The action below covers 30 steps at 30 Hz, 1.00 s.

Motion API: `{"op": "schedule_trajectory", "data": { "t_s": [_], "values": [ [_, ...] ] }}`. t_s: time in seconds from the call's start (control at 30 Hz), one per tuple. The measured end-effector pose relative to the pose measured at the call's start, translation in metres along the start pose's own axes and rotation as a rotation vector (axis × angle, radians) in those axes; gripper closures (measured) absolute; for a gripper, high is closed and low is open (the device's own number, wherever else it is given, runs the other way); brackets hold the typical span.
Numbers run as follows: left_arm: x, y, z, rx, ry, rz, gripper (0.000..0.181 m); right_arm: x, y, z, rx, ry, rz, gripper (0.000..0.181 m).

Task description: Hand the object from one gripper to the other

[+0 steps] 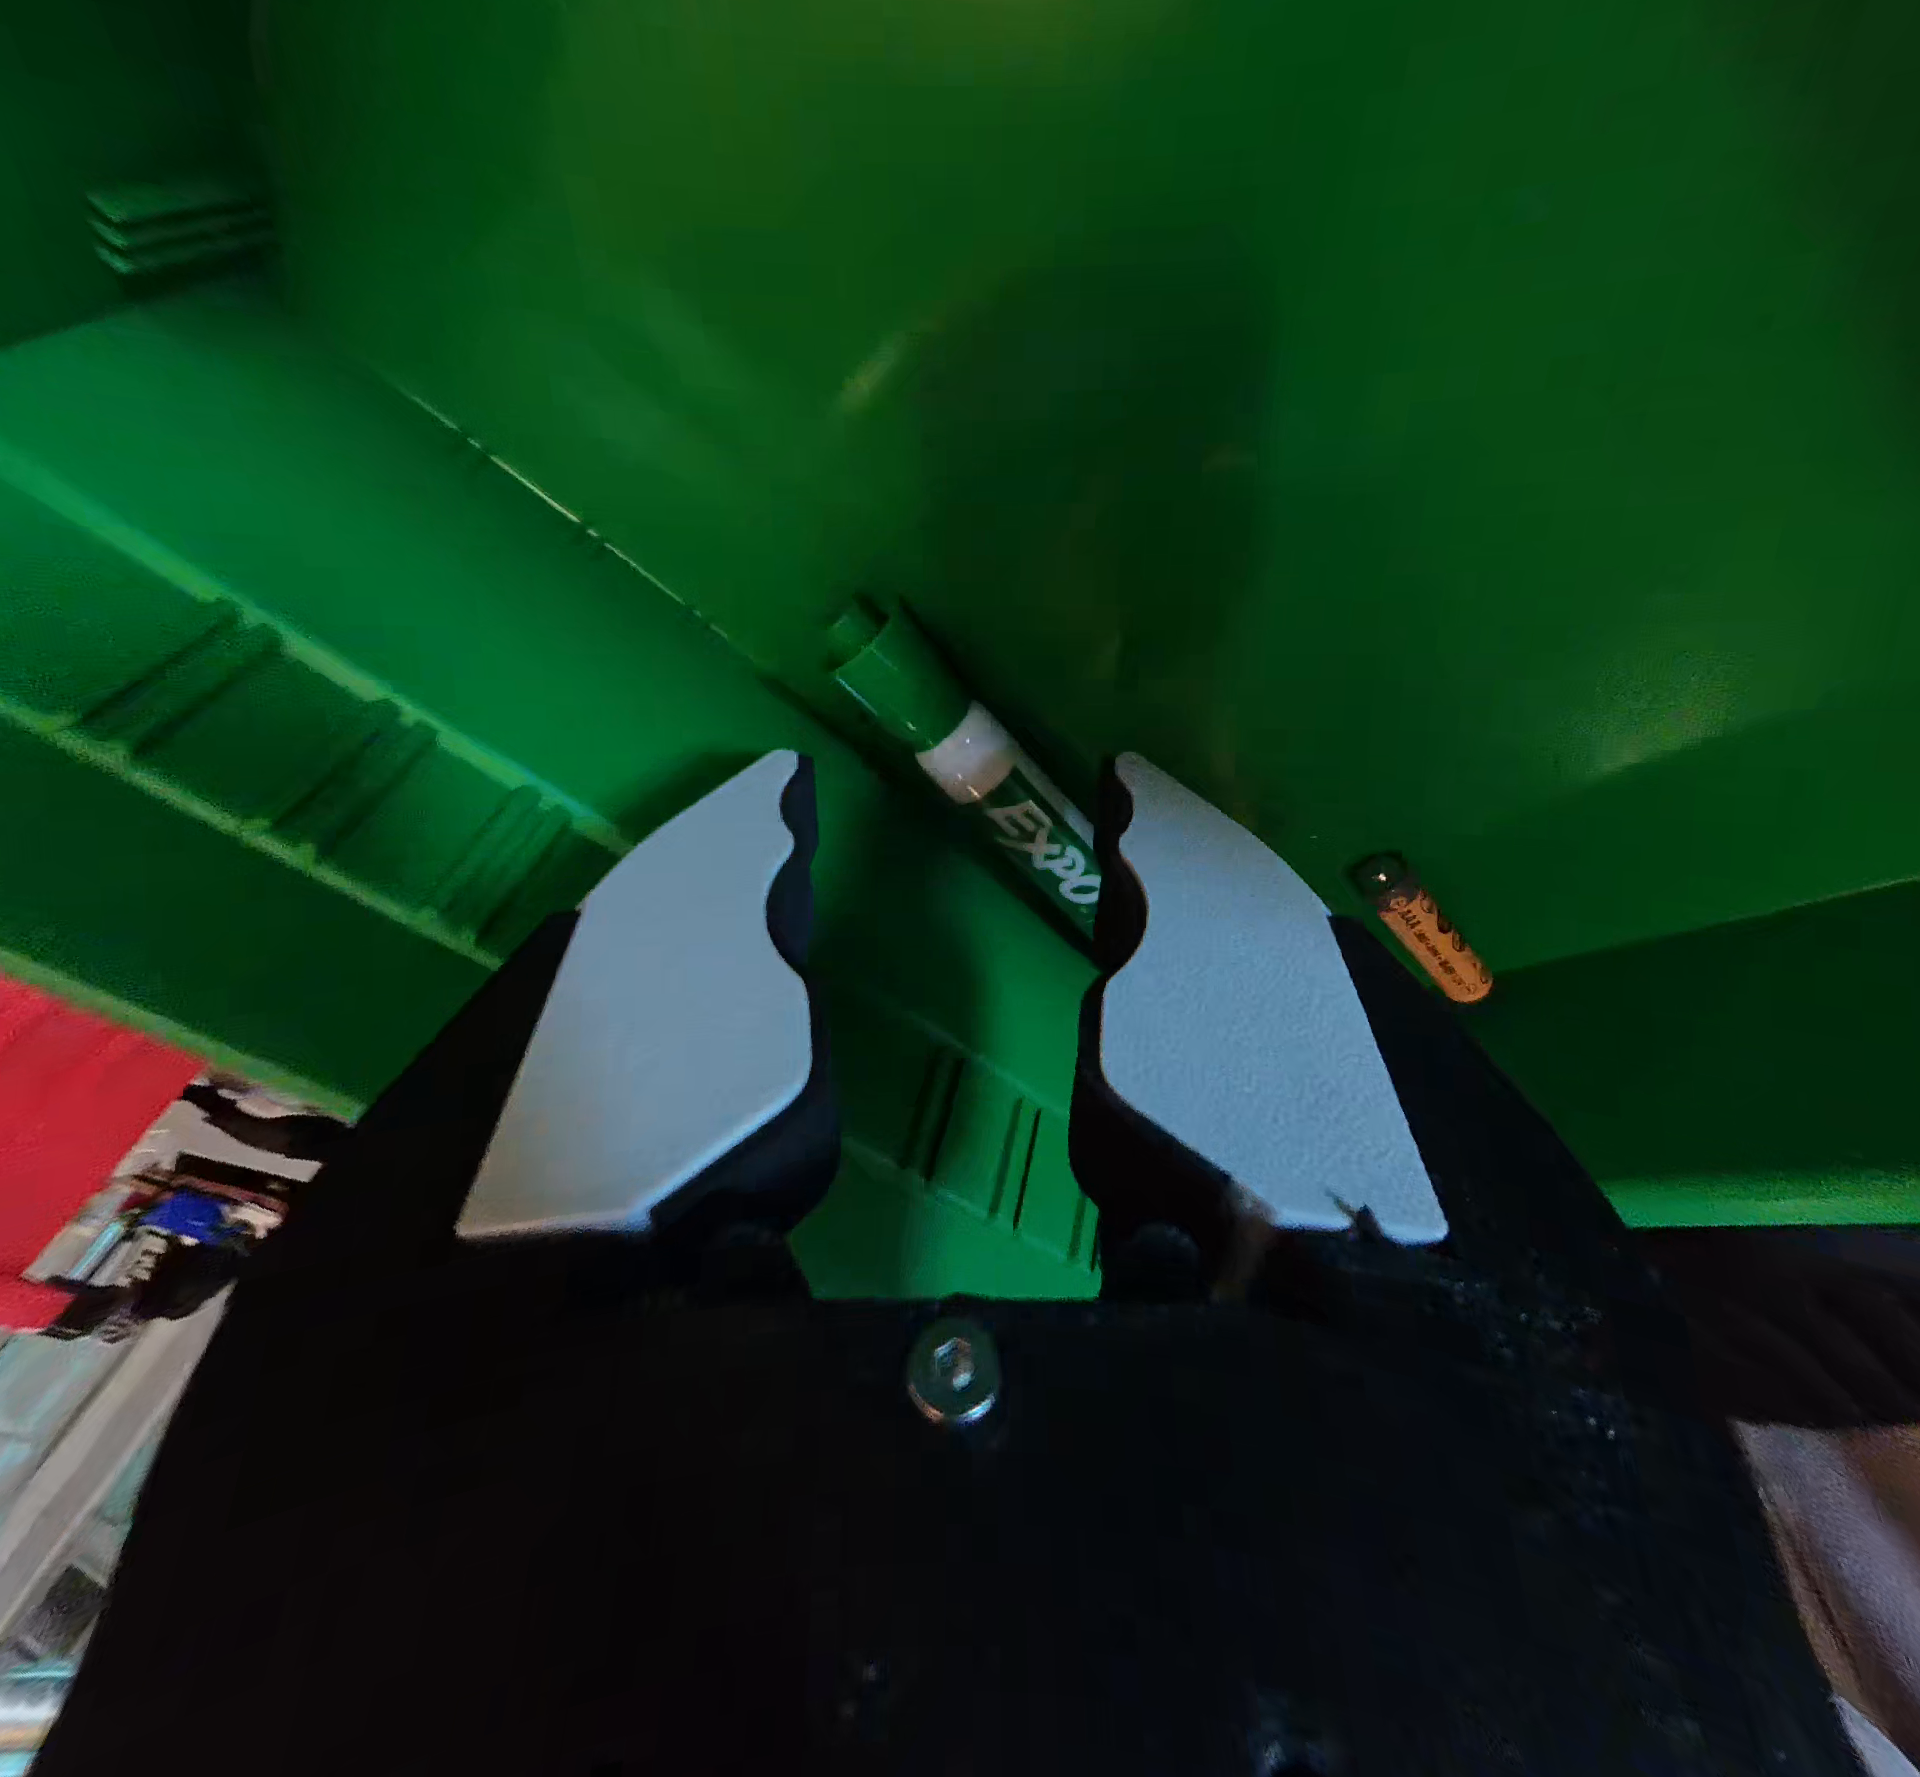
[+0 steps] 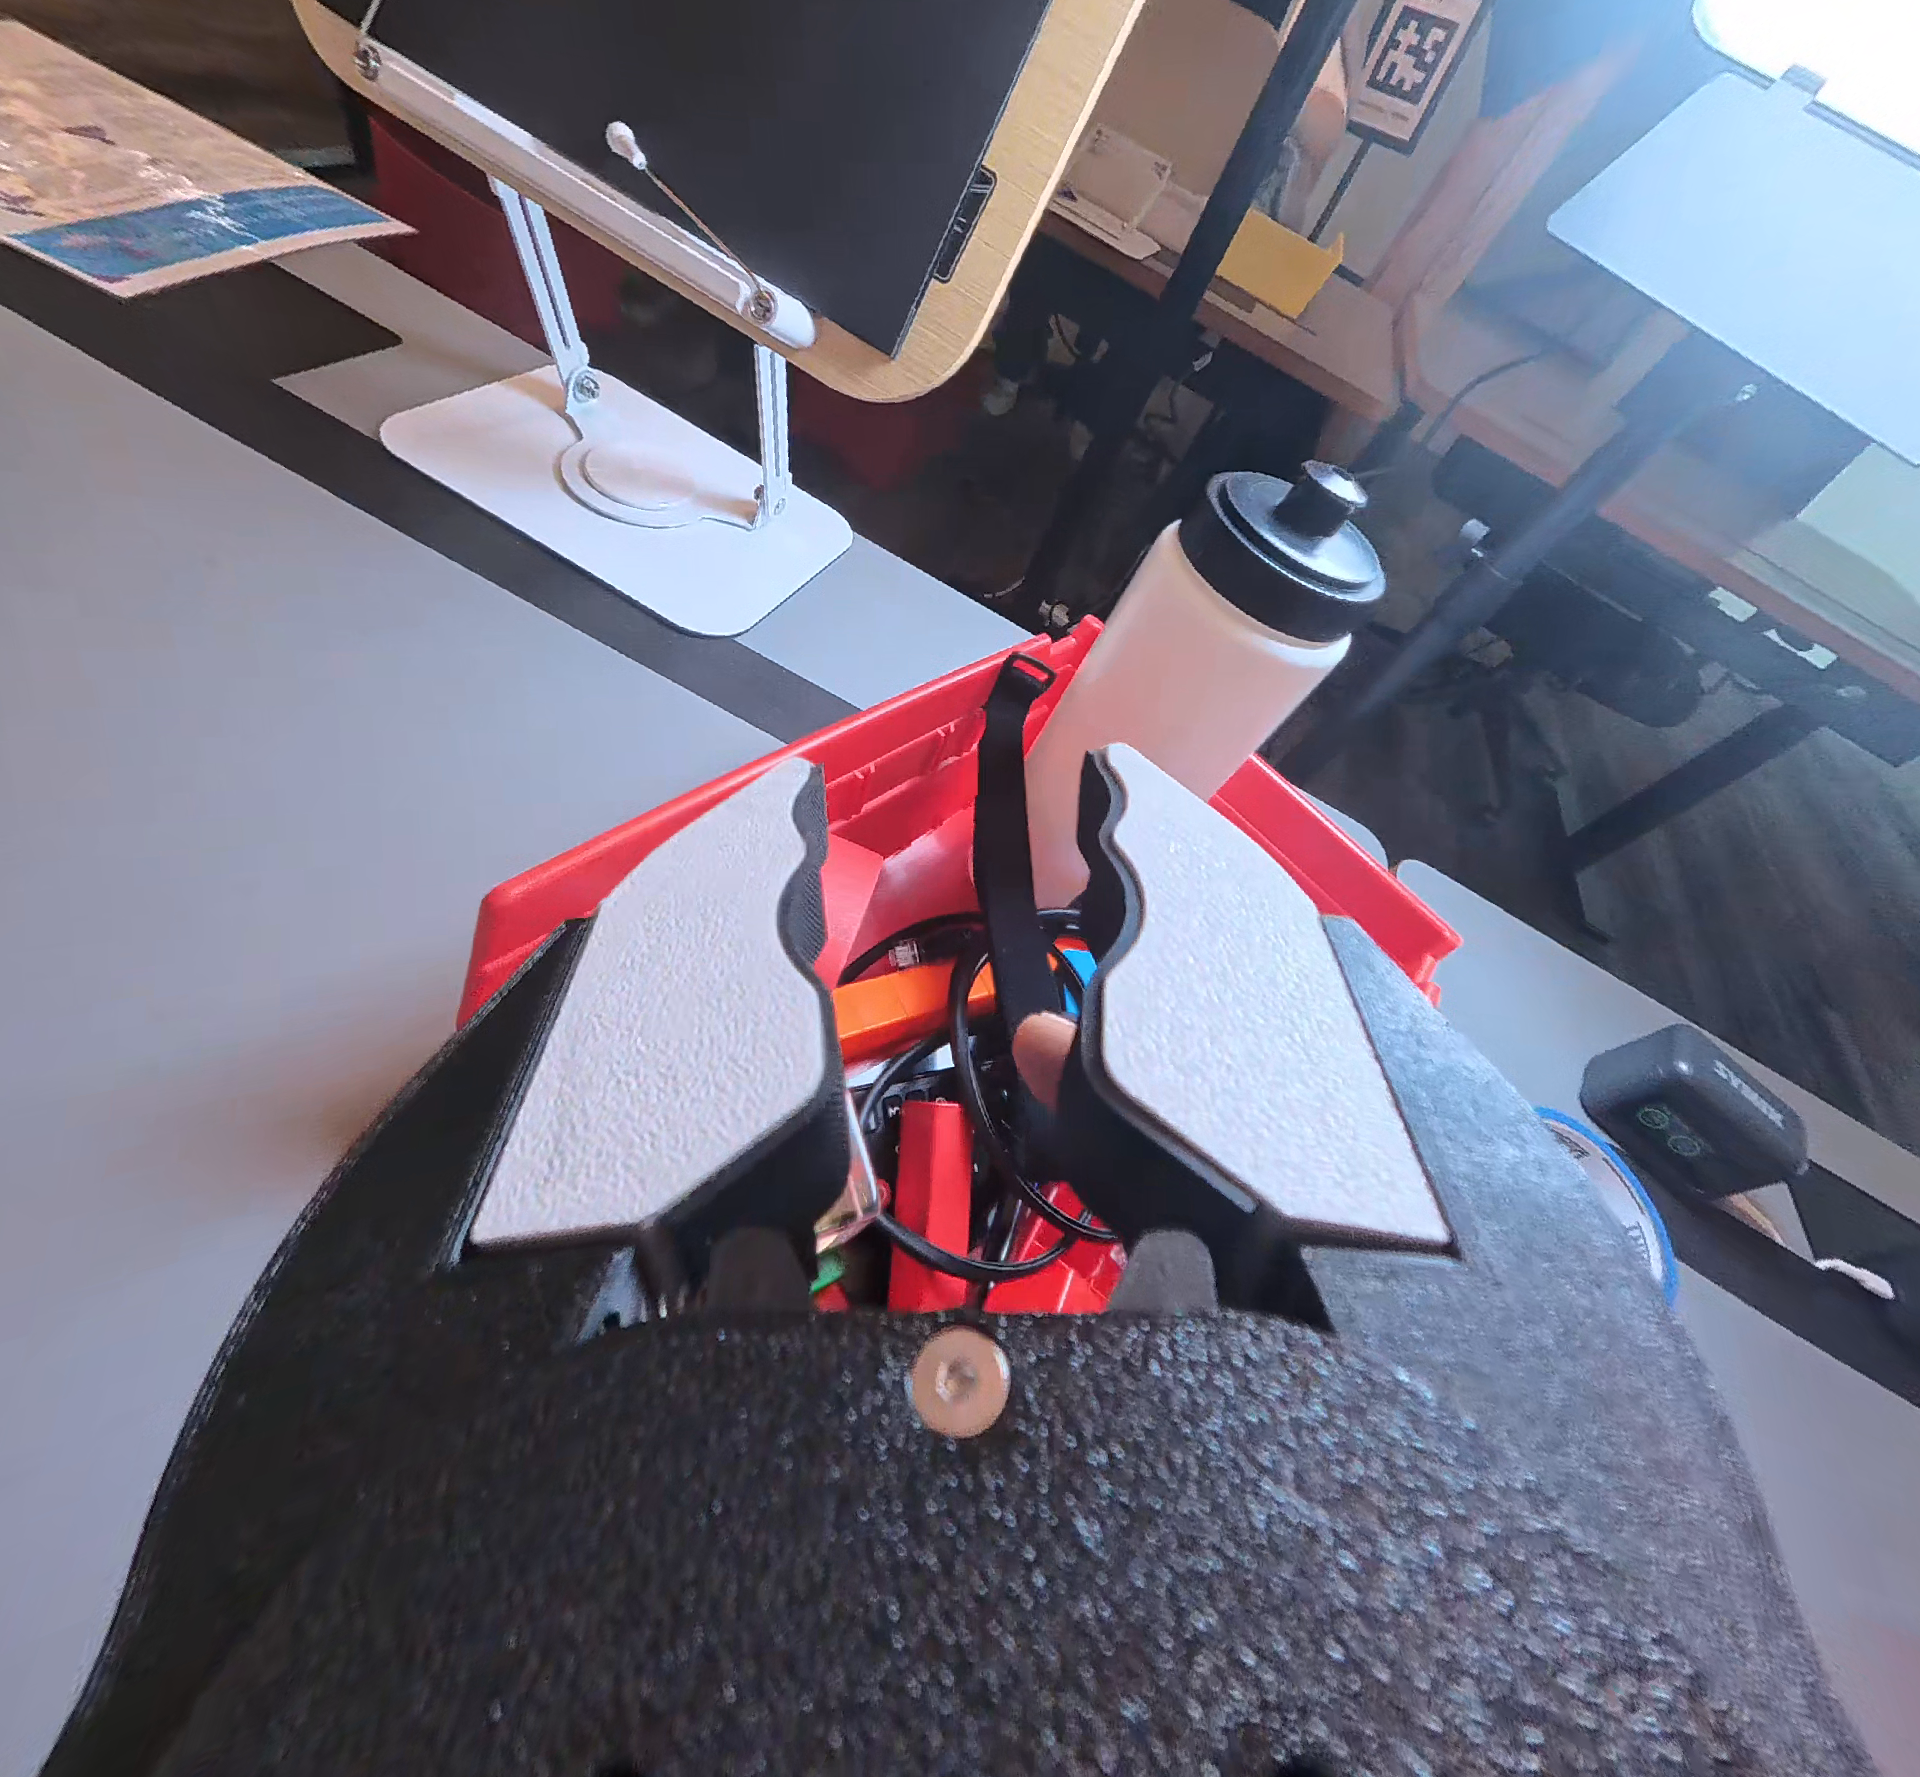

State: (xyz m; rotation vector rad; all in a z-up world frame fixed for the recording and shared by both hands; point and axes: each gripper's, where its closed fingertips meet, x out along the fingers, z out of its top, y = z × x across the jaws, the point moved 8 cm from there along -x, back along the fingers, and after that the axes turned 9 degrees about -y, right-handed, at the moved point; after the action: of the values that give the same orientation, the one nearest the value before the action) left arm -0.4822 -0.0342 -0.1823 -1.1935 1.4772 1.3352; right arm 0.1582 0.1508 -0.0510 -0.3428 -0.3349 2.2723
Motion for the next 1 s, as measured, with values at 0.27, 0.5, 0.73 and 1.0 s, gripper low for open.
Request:
{"op": "schedule_trajectory", "data": {
  "t_s": [0.27,0.5,0.73,1.0],
  "values": [
    [0.015,-0.001,0.004,-0.01,0.019,-0.232,0.155,0.001,-0.01,-0.005,0.039,-0.036,-0.02,0.142],
    [-0.03,-0.01,0.015,0.142,-0.325,-0.262,0.162,0.001,-0.001,0.004,-0.046,-0.09,-0.042,0.147],
    [-0.146,-0.027,-0.002,0.247,-0.888,-0.188,0.163,0.002,0.012,0.016,0.0,-0.19,0.003,0.147],
    [-0.248,-0.13,-0.038,0.434,-1.62,-0.546,0.164,-0.005,0.055,0.047,-0.025,-0.366,0.206,0.147]
  ]
}}
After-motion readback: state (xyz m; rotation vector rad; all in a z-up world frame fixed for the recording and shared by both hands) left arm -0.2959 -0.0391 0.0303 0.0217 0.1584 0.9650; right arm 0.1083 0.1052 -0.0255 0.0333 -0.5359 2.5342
